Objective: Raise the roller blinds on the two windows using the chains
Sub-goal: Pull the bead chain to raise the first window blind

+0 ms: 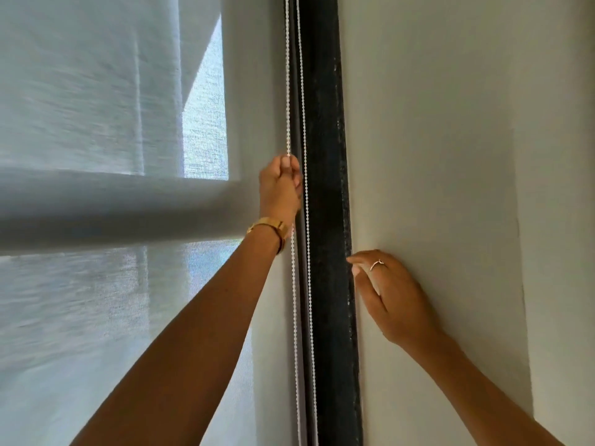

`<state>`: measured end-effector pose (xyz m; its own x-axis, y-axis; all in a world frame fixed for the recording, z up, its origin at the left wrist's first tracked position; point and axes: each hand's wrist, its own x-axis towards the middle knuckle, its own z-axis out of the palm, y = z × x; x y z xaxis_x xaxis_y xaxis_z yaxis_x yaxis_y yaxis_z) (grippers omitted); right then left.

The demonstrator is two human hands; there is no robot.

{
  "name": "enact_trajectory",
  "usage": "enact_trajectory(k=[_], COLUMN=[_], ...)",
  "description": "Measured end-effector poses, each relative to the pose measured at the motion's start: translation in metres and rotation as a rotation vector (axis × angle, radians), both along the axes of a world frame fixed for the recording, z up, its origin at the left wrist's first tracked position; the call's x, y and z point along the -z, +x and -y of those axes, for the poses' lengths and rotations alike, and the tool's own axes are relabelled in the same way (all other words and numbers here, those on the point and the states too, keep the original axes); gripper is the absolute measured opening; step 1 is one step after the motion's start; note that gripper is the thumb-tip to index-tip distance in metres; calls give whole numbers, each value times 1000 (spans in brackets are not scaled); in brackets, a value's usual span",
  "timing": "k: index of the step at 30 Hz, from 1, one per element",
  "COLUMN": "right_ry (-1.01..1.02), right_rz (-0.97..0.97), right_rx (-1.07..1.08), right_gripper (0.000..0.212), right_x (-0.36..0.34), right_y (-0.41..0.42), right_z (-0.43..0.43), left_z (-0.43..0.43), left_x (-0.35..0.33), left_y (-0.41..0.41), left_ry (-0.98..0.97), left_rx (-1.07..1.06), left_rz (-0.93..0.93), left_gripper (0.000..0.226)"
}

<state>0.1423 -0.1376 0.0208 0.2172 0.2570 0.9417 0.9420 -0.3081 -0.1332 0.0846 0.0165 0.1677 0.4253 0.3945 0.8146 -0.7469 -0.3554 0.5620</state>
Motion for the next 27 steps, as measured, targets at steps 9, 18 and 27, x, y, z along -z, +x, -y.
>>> enact_trajectory(k=[9,18,27], right_ry=[238,179,288], right_rz=[-584,-633,-759], right_rx=[-564,-762,-898], right_gripper=[51,42,41], right_x=[-59,-201,-253], right_y=[-18,-63,-100], right_z=[-6,-34,-30], left_z=[3,52,71], left_x=[25,28,89], left_y=[-8,-26,-50], left_ry=[-16,-18,21], left_rx=[-100,-52,-85], left_rz=[112,77,-43], left_gripper=[37,24,33])
